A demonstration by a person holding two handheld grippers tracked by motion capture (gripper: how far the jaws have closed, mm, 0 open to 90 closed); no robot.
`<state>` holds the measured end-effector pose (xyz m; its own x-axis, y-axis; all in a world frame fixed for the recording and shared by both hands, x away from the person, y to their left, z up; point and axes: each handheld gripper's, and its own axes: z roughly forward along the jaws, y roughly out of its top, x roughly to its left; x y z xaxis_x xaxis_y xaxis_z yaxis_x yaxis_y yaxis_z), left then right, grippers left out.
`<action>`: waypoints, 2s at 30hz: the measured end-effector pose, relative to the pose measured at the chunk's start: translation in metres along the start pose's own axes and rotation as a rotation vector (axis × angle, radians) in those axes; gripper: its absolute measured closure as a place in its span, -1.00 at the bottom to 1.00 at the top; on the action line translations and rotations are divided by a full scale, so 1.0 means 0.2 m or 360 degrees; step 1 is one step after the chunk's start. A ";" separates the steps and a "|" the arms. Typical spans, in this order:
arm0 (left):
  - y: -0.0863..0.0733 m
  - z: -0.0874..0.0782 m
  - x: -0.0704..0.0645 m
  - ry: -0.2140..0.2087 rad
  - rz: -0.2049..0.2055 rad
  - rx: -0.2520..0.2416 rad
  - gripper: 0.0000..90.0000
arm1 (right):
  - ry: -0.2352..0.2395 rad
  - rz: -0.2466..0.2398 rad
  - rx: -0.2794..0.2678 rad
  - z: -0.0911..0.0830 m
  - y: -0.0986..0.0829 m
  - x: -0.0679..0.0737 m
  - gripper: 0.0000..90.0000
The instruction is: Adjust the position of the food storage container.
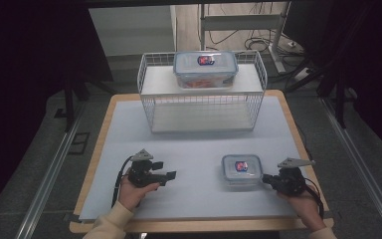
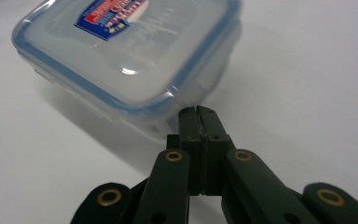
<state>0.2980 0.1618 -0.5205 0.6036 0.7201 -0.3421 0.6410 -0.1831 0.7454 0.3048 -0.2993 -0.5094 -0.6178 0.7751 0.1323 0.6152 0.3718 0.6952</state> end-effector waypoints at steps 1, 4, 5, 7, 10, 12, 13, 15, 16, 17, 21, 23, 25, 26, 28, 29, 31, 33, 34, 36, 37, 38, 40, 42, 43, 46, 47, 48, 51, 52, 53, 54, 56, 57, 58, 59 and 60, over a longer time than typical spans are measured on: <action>0.00 0.00 0.00 -0.0002 -0.0001 -0.0001 -0.41 | -0.0013 -0.0014 0.0002 0.01 0.01 0.00 0.99; 0.00 0.00 0.00 -0.0002 0.0000 0.0000 -0.41 | -0.0004 -0.0029 0.0007 0.03 0.02 0.02 0.99; 0.00 0.00 0.00 0.0001 0.0001 0.0001 -0.41 | -0.0005 -0.0036 0.0006 0.04 0.03 0.02 0.99; 0.00 0.00 0.01 0.0003 0.0000 0.0001 -0.41 | -0.0005 -0.0034 0.0004 0.05 0.04 0.03 0.99; 0.00 0.00 0.01 0.0005 -0.0002 0.0003 -0.41 | 0.0004 -0.0038 -0.0001 0.07 0.05 0.04 0.99; 0.00 0.00 0.01 0.0008 -0.0002 0.0005 -0.41 | 0.0009 -0.0043 0.0002 0.09 0.07 0.05 0.99; 0.00 0.00 0.01 0.0008 -0.0002 0.0005 -0.41 | 0.0012 -0.0050 0.0003 0.10 0.08 0.05 0.99; 0.00 0.00 0.01 0.0012 -0.0003 0.0007 -0.41 | 0.0018 -0.0054 0.0003 0.13 0.11 0.07 0.99; 0.00 0.00 0.01 0.0011 -0.0006 0.0004 -0.41 | 0.0025 -0.0060 0.0004 0.15 0.12 0.08 0.99; 0.00 0.00 0.01 0.0012 -0.0010 0.0000 -0.41 | 0.0030 -0.0064 0.0001 0.17 0.13 0.09 0.99; 0.00 -0.01 0.02 0.0019 -0.0016 -0.0011 -0.41 | 0.0074 -0.0090 0.0003 0.23 0.18 0.15 0.99; 0.00 -0.01 0.03 0.0020 -0.0018 -0.0009 -0.41 | 0.0086 -0.0112 0.0003 0.27 0.20 0.18 0.99; 0.00 -0.01 0.03 0.0024 -0.0030 -0.0010 -0.41 | 0.0092 -0.0124 0.0000 0.30 0.22 0.21 0.99; 0.00 -0.01 0.03 0.0025 -0.0021 -0.0011 -0.41 | 0.0092 -0.0132 -0.0004 0.32 0.24 0.22 0.99; 0.00 -0.01 0.03 0.0027 -0.0024 -0.0013 -0.41 | 0.0101 -0.0132 -0.0010 0.34 0.26 0.24 0.99; 0.00 -0.01 0.03 0.0027 -0.0023 -0.0012 -0.41 | 0.0106 -0.0126 -0.0013 0.36 0.27 0.25 0.99; 0.00 -0.02 0.04 0.0029 -0.0038 -0.0012 -0.41 | 0.0119 -0.0126 -0.0021 0.38 0.28 0.27 0.99; 0.00 -0.02 0.04 0.0038 -0.0034 -0.0012 -0.41 | 0.0121 -0.0122 -0.0026 0.40 0.29 0.29 0.99; 0.00 -0.02 0.04 0.0042 -0.0034 -0.0014 -0.41 | 0.0127 -0.0124 -0.0026 0.41 0.29 0.29 0.99; 0.00 -0.02 0.05 0.0044 -0.0038 -0.0018 -0.41 | 0.0131 -0.0129 -0.0034 0.42 0.29 0.31 0.99; 0.00 -0.02 0.05 0.0044 -0.0038 -0.0019 -0.41 | 0.0123 -0.0145 -0.0041 0.42 0.29 0.32 0.99; 0.00 -0.02 0.05 0.0044 -0.0040 -0.0018 -0.41 | 0.0124 -0.0144 -0.0039 0.42 0.29 0.32 0.99; 0.00 -0.02 0.05 0.0047 -0.0041 -0.0018 -0.41 | 0.0128 -0.0143 -0.0042 0.42 0.29 0.32 0.99; 0.00 -0.02 0.05 0.0049 -0.0042 -0.0019 -0.41 | 0.0131 -0.0136 -0.0045 0.42 0.29 0.32 0.99; 0.00 -0.02 0.05 0.0049 -0.0043 -0.0021 -0.41 | 0.0128 -0.0130 -0.0051 0.41 0.29 0.31 0.99; 0.00 -0.03 0.05 0.0049 -0.0047 -0.0028 -0.41 | 0.0132 -0.0090 -0.0097 0.36 0.29 0.27 0.99; 0.00 -0.03 0.05 0.0048 -0.0055 -0.0029 -0.41 | 0.0135 -0.0071 -0.0109 0.34 0.29 0.26 0.99; 0.00 -0.03 0.05 0.0049 -0.0054 -0.0029 -0.41 | 0.0137 -0.0064 -0.0125 0.32 0.29 0.25 0.99; 0.00 -0.03 0.05 0.0050 -0.0049 -0.0032 -0.41 | 0.0154 -0.0039 -0.0165 0.27 0.28 0.22 0.98; 0.00 -0.03 0.05 0.0050 -0.0052 -0.0034 -0.41 | 0.0161 -0.0032 -0.0174 0.25 0.28 0.21 0.98; 0.00 -0.03 0.05 0.0049 -0.0064 -0.0036 -0.41 | 0.0169 -0.0019 -0.0182 0.24 0.28 0.20 0.98; 0.00 -0.03 0.05 0.0050 -0.0076 -0.0048 -0.42 | 0.0167 -0.0014 -0.0190 0.23 0.28 0.19 0.98; 0.01 -0.05 0.05 0.0047 -0.0095 -0.0070 -0.42 | 0.0165 -0.0003 -0.0200 0.21 0.27 0.17 0.98; 0.02 -0.05 0.05 0.0054 -0.0089 -0.0073 -0.43 | 0.0171 0.0003 -0.0199 0.21 0.27 0.16 0.99; 0.02 -0.05 0.06 0.0055 -0.0097 -0.0081 -0.43 | 0.0177 0.0012 -0.0196 0.21 0.27 0.16 0.99; 0.02 -0.06 0.06 0.0055 -0.0102 -0.0082 -0.43 | 0.0187 0.0024 -0.0195 0.21 0.27 0.15 0.98; 0.02 -0.06 0.06 0.0059 -0.0105 -0.0078 -0.43 | 0.0192 0.0026 -0.0198 0.21 0.27 0.14 0.98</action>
<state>0.3023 0.1775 -0.5157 0.5422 0.7541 -0.3706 0.6542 -0.1020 0.7494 0.3403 -0.2359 -0.4975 -0.6671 0.7108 0.2230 0.5651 0.2878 0.7732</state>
